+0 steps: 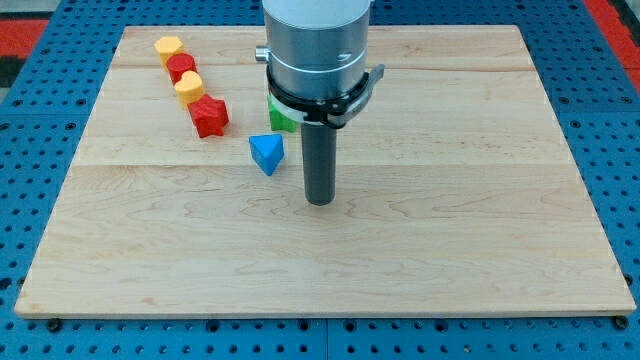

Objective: Adjust the blue triangle to be diagonal to both the red star and the green star from each side

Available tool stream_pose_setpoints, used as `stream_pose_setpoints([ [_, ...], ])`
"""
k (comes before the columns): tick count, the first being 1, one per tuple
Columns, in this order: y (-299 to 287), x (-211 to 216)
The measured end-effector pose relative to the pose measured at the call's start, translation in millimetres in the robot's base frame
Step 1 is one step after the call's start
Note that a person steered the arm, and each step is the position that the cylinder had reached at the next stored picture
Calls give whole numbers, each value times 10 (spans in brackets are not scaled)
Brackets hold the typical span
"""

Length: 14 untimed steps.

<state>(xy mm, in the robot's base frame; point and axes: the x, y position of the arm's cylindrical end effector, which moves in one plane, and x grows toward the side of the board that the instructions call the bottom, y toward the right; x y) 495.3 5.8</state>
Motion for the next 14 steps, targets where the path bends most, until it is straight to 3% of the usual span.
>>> stream_pose_setpoints([
  [3,1057,-42],
  [8,1078,-225],
  [10,-259,-370],
  [11,-553,-397],
  [13,-429,-473],
  [14,-638,-487],
])
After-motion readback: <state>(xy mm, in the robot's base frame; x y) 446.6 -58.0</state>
